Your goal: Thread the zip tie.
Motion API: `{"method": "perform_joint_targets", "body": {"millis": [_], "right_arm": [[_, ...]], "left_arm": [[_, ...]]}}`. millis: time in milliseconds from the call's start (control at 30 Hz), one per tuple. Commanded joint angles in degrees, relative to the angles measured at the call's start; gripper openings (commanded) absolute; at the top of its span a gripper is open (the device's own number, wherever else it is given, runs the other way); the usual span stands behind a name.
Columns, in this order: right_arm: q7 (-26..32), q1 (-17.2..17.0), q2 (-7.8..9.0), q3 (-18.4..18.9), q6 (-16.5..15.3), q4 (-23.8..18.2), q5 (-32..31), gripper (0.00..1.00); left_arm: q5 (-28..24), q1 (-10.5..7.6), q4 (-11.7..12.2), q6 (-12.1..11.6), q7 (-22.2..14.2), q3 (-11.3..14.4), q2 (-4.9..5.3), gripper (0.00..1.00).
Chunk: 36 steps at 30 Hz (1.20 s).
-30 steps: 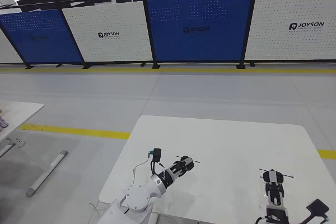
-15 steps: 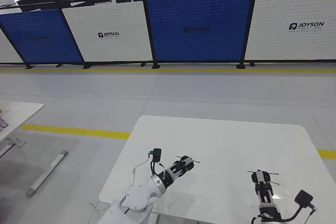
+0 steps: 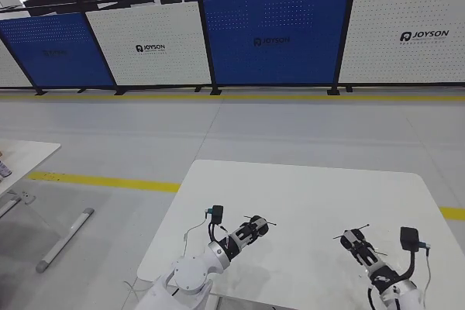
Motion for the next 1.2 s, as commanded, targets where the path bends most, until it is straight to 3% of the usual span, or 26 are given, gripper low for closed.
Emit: {"method": "perform_joint_targets", "body": {"millis": [0,267,367,533,867,933,1167], "right_arm": [[-0.49,0.04,-0.07,-0.26,-0.05,0.06,-0.07,0.00],[-0.54,0.04,-0.09,-0.32,-0.18,0.04,-0.03,0.00],[-2.71,-0.90,-0.47,-1.58,-5.03,0.09,1.39,0.00],[-4.61,-0.79,-1.16,-5.37,-9.21,1.87,1.21,0.00],[-3.32,3.46,-2.07,-6.89,-6.90,5.38,5.79,0.00],[-2.75,3.95,-2.12,-6.89,-5.21,6.03,5.94,0.00],[-2.75,3.95,-2.12,-6.89,-5.21,6.03,5.94,0.00]], "left_arm": [[0.00,0.00,0.00,0.00,0.00,0.00,0.00,0.00],[0.00,0.00,0.00,0.00,0.00,0.00,0.00,0.00],[0.00,0.00,0.00,0.00,0.00,0.00,0.00,0.00],[0.00,0.00,0.00,0.00,0.00,0.00,0.00,0.00],[9.76,-0.52,-1.58,-0.65,0.71,5.09,0.00,0.00],[10.28,-0.87,-1.65,-0.63,0.67,5.94,-0.06,0.00],[9.41,-0.90,-1.82,-0.71,0.44,6.16,-0.11,0.00]]}}
